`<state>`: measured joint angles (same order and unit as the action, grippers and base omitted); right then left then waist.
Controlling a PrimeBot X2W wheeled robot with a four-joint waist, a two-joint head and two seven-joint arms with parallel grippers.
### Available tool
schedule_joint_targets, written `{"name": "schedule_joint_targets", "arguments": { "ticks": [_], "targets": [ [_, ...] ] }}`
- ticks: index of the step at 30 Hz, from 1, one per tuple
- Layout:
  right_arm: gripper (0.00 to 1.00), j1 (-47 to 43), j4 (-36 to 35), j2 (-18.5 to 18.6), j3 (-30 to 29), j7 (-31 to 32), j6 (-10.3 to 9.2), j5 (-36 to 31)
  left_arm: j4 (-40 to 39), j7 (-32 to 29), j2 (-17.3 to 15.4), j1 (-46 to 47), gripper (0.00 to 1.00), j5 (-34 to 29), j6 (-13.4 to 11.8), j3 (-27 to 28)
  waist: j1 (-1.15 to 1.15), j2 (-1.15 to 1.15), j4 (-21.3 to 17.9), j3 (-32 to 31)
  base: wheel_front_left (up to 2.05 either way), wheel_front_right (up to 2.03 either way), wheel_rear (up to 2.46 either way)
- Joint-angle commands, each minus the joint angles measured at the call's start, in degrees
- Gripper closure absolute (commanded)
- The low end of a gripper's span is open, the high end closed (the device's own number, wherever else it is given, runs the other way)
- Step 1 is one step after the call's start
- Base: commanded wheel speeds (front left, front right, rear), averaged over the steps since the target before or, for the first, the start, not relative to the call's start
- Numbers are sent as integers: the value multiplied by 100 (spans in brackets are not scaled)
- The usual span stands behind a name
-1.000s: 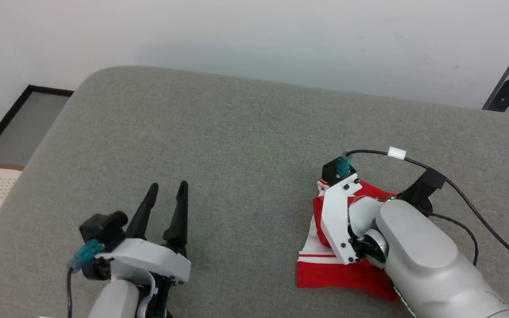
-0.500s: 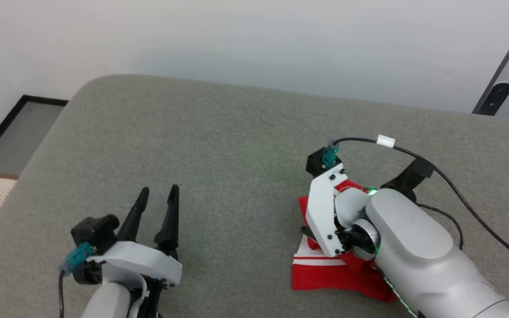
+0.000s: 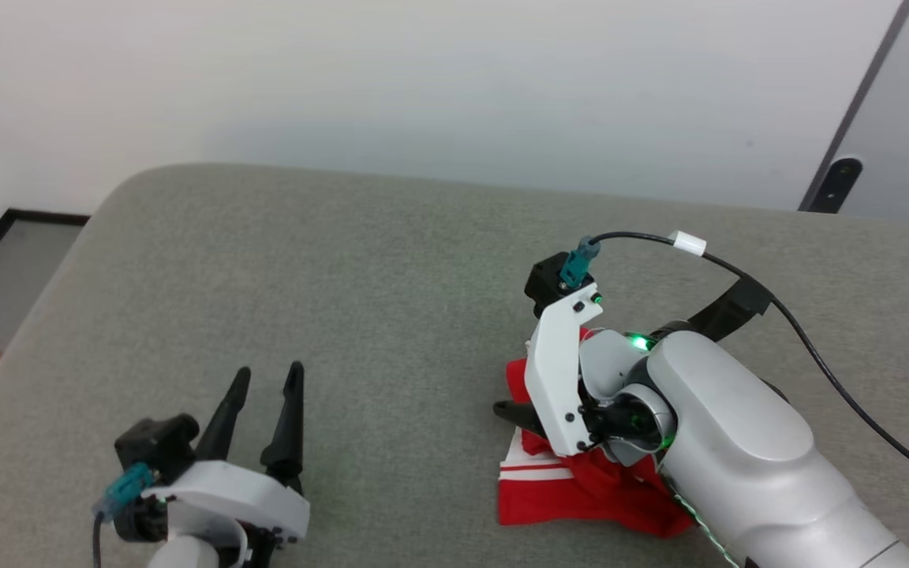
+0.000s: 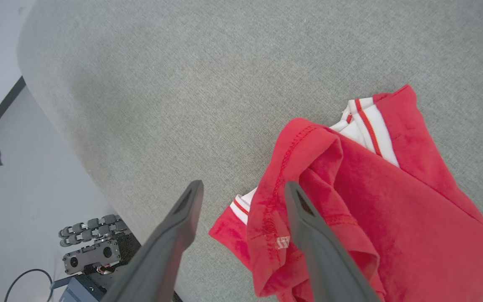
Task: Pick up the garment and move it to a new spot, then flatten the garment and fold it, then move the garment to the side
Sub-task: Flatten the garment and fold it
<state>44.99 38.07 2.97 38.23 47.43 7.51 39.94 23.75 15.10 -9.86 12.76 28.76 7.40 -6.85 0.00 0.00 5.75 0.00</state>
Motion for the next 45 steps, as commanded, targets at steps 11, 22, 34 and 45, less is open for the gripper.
{"name": "schedule_joint_targets", "arguments": {
  "ticks": [11, 22, 34, 45],
  "targets": [
    [0, -169, -591, -15, -242, -503, -5, 31, -49, 3, -47, -277, 0, -8, -19, 3, 0, 0, -406, -180, 0, 0, 0],
    [0, -698, -1676, 1039, -17, -2650, -5, -179, -220, 4, -1, -488, 0, -142, -20, 52, 0, 0, -732, -191, 0, 0, 0],
    [0, -1502, -1654, 2132, -213, -5386, -5, -569, -413, 4, 115, -734, 0, -292, -4, 280, 0, 0, -1099, -190, 0, 0, 0],
    [0, -2450, -1437, 2215, -1195, -6255, -6, -1107, -828, 3, 336, -976, 0, -579, 11, 587, 0, 0, -1401, -150, 0, 0, 0]
  ]
}}
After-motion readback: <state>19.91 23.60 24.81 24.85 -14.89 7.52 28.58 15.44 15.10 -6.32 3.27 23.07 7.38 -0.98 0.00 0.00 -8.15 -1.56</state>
